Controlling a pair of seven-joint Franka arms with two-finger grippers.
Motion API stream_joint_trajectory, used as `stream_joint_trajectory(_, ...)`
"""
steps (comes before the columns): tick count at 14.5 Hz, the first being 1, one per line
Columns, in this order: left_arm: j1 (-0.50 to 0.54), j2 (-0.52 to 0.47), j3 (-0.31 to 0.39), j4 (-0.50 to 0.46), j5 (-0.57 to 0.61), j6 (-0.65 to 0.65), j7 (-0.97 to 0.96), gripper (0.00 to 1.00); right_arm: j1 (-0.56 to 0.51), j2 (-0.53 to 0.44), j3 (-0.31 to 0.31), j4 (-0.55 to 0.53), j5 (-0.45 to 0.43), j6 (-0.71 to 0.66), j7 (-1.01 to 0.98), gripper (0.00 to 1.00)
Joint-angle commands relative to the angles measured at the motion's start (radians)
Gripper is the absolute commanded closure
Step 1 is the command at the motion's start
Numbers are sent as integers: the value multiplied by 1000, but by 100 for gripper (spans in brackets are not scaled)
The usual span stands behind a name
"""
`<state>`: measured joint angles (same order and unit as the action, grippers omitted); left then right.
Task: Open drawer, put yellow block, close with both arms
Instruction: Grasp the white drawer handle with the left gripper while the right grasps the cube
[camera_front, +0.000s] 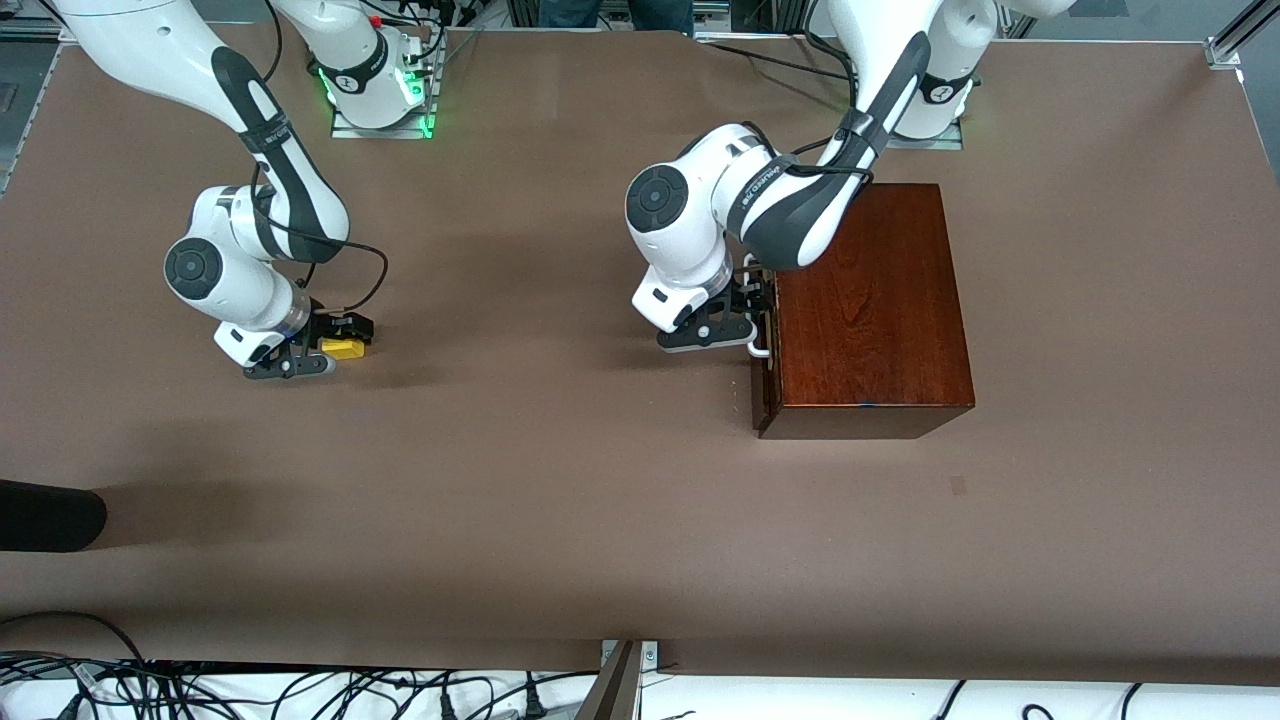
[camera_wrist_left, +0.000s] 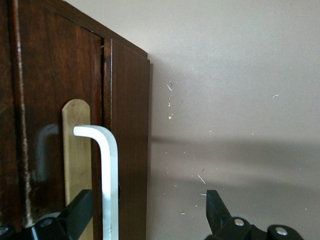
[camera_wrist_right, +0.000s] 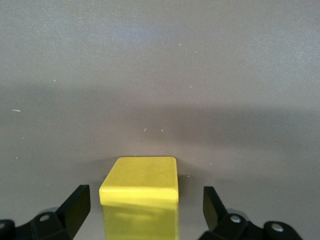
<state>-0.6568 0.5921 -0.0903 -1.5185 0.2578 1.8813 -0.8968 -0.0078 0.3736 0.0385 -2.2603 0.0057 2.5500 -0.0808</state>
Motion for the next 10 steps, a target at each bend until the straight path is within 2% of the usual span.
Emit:
stream_joint_trajectory(1, 11, 5, -5, -17, 27, 30, 18, 0, 3, 8, 0, 10, -7, 12, -4, 87)
stream_joint_trajectory(2, 11, 8, -5, -17, 27, 32, 18, 0, 3, 8, 0, 10, -7, 12, -4, 100)
stream_joint_trajectory(10, 2, 28, -5, -5, 20, 74, -5, 0, 3, 8, 0, 12, -7, 12, -4, 100)
